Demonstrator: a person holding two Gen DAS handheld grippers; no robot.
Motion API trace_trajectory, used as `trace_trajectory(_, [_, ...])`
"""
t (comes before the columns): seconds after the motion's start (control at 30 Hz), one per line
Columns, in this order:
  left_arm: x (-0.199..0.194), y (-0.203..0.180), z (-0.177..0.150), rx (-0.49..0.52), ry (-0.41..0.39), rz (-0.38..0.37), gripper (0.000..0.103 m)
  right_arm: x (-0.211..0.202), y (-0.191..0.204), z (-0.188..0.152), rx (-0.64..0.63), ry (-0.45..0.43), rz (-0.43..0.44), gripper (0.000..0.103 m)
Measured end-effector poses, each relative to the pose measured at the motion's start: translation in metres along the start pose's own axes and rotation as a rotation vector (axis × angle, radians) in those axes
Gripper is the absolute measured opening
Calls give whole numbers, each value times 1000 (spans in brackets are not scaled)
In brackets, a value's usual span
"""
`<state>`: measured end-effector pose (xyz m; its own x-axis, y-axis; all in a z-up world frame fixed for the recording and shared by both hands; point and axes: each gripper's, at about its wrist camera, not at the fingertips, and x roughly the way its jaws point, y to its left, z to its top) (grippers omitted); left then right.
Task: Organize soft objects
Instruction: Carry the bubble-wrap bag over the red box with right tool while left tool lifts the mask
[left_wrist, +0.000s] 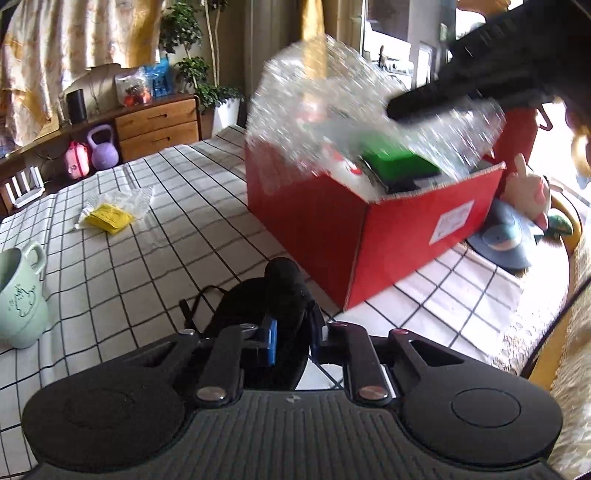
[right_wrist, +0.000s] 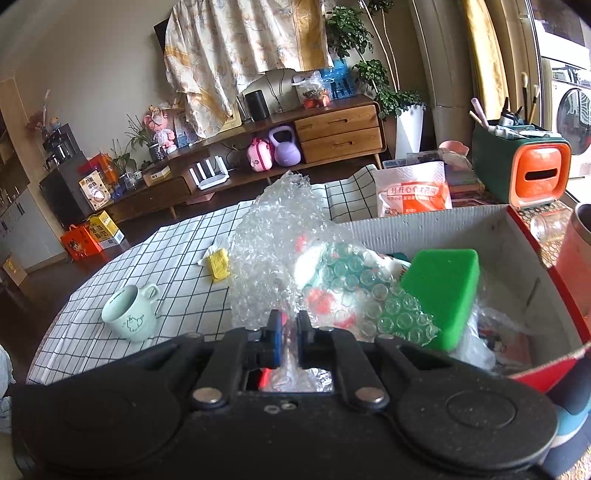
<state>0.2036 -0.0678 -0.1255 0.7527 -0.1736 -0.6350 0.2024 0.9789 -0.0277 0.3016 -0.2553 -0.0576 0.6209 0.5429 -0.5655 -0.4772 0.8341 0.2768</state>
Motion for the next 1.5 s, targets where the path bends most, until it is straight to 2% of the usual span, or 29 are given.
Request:
trace_trajectory(0.13, [-18,12,17,-60,-33,-1,13,-13,-4,-5,3,-16,-8,7])
trace_trajectory(0.3, [-43,22,49,-138,-86,-38,13,-29,-11,-4,15,-47,-14,7])
trace_trajectory(0.5, [-66,8,95,-119,-177,-94,13,-49,-30,1,43,-100,-46,7])
trace_trajectory(0.8, [-74,-23,152,-138,-246,-265,13,-80,-63,7,91,-176,-93,7])
trace_trajectory(1.0, [-68,-41,180,-142,-276,-343,13,-102,-86,12,121,-216,-128,7])
trace_trajectory(1.17, [-53,-47,190,-155,-276,-385,13,-109,-96,9,116,-198,-172,7])
trace_trajectory(1.33, [-26,-45,186,-178,-233,-375,13,-100,-105,4,120,-152,-200,7])
trace_trajectory(1.5, [5,-35,182,-198,-191,-324,13,-63,-111,1,129,-87,-211,7])
